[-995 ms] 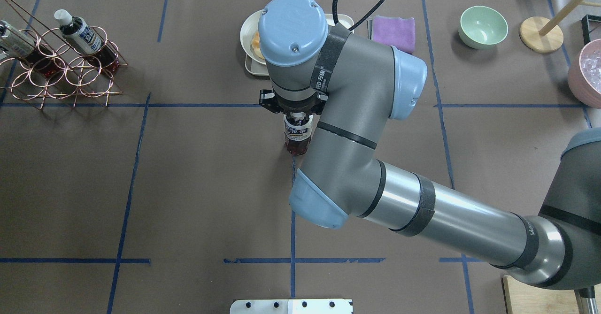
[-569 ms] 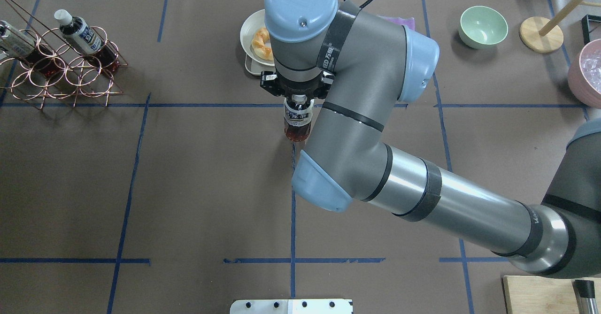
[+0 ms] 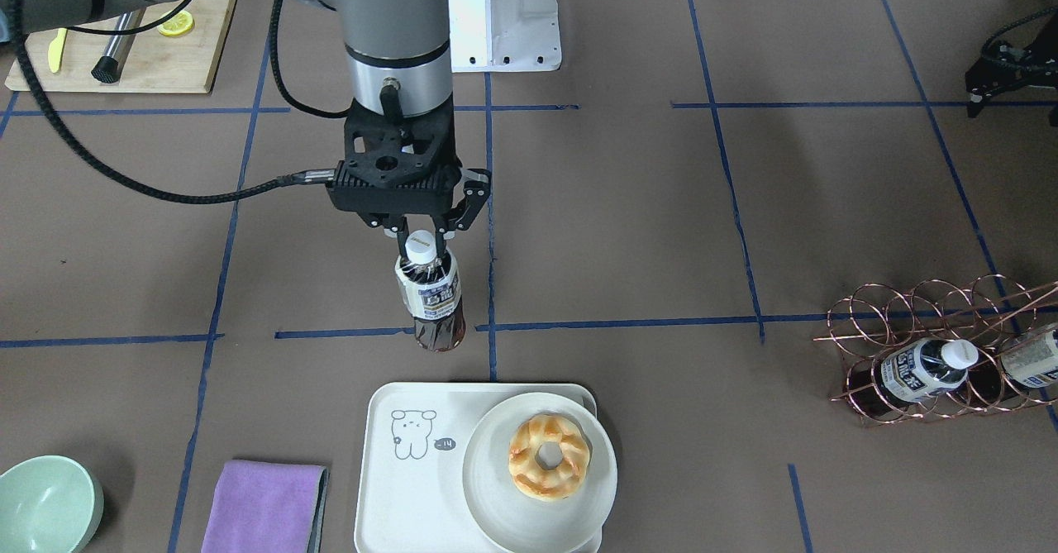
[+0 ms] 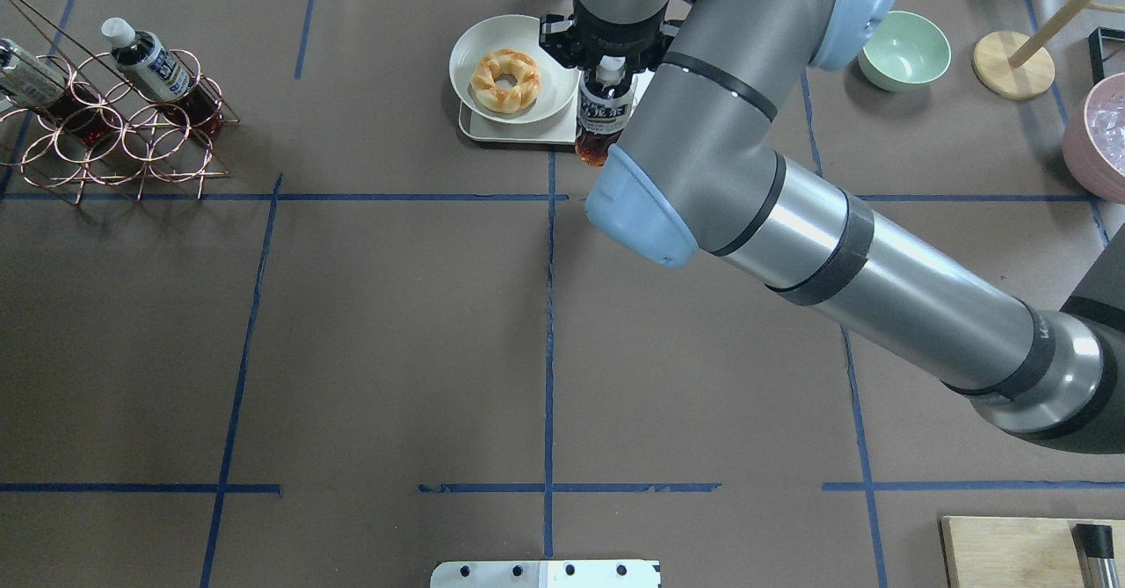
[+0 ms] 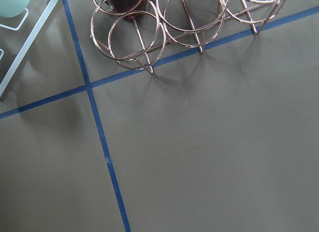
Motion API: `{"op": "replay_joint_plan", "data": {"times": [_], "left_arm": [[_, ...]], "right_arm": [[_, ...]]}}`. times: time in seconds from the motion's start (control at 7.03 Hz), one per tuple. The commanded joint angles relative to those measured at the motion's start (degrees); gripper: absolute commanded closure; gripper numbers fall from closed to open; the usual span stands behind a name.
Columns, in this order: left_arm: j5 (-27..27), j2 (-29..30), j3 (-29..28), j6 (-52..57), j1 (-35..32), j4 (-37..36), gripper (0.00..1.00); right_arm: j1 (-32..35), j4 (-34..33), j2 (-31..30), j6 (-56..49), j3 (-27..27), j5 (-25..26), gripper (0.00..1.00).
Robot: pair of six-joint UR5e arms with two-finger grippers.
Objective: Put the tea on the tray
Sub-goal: 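Lift the tea bottle with the right gripper and carry it onto the tray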
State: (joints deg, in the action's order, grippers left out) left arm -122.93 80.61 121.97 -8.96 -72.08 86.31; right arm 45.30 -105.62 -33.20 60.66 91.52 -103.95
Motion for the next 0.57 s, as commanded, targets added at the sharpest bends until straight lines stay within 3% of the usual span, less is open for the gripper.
{"op": "replay_joint_plan", "data": {"times": [0.0,0.14,0.43], "left_arm": [[0.06,0.07,0.46,-0.18,-0.08,0.09,0.0],[0.06,0.07,0.46,-0.27,-0.16,0.09,0.0],[0.06,0.16,0.46,-0.27,-0.25,0.09,0.0]], "right_arm": [[4.95,7.22,4.96,-3.0,-14.43,-4.81,1.0],[6.54,10.84,7.6,-4.92,-22.18,-6.07,1.0],[8.48,15.07,8.42,-7.92,-29.26,-6.79,1.0]]}}
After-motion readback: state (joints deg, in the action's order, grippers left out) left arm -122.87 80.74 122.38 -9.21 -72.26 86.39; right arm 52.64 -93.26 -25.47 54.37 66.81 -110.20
